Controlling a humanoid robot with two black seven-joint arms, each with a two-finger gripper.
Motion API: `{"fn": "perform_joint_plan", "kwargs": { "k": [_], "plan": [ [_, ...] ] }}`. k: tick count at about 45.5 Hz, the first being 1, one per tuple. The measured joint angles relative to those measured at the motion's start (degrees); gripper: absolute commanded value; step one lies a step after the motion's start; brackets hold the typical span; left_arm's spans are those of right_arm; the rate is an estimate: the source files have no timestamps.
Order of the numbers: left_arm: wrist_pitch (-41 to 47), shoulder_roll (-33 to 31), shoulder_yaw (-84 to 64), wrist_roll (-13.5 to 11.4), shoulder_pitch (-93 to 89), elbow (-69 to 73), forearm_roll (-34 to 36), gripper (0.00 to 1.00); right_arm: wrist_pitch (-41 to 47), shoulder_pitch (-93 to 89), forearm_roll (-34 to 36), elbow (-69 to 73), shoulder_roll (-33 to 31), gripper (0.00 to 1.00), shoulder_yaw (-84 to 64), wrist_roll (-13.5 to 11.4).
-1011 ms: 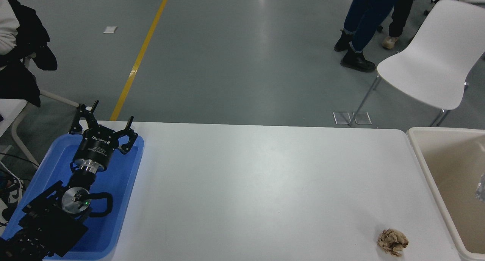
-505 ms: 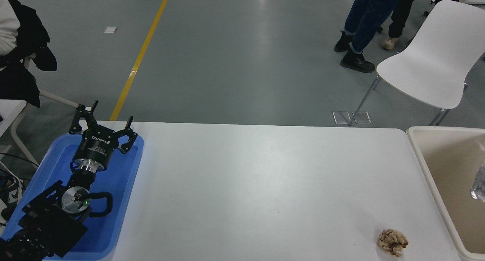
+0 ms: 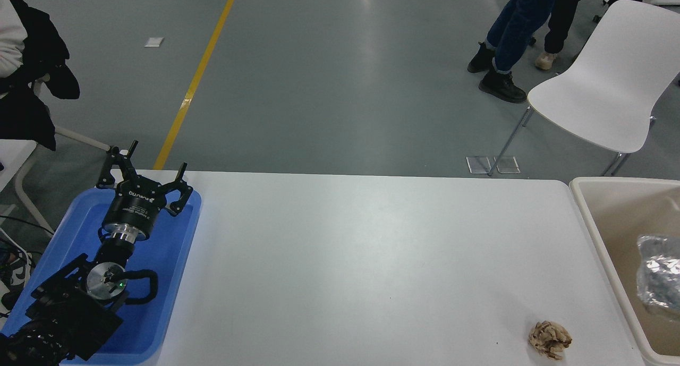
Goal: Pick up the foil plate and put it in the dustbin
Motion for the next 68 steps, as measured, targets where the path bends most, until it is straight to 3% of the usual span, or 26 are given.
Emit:
{"fn": "perform_joint_plan", "kwargs": {
  "k": [9, 19, 42, 54, 61, 68],
  "plan": [
    [0.0, 0.0, 0.0, 0.0, 0.0, 0.0, 0.0, 1.00, -0.5, 0.1, 0.0, 0.1, 0.1, 0.99, 0.2, 0.0],
    [0.0, 0.0, 0.0, 0.0, 0.0, 0.0, 0.0, 1.00, -0.4, 1.6, 0.0, 3.7, -0.2, 1.00, 0.3, 0.0],
    [0.0, -0.1, 0.0, 0.0, -0.1, 0.0, 0.1, 1.00, 0.4, 17.3, -0.8, 38.0, -13.9, 1.00, -1.4, -1.3],
    [-0.1, -0.1, 0.0, 0.1, -0.1, 0.0, 0.1, 1.00, 0.9, 33.0, -0.8, 56.3, -18.5, 1.00, -12.0, -2.1],
    [-0.1, -0.1, 0.0, 0.2, -0.1, 0.0, 0.1, 1.00, 5.6, 46.7, -0.7, 64.2, -17.3, 1.00, -24.1, -2.2],
    [-0.1, -0.1, 0.0, 0.2, -0.1, 0.0, 0.1, 1.00, 17.0, 60.0, -0.5, 68.3, -14.5, 1.00, -34.3, -2.2]
  ]
}}
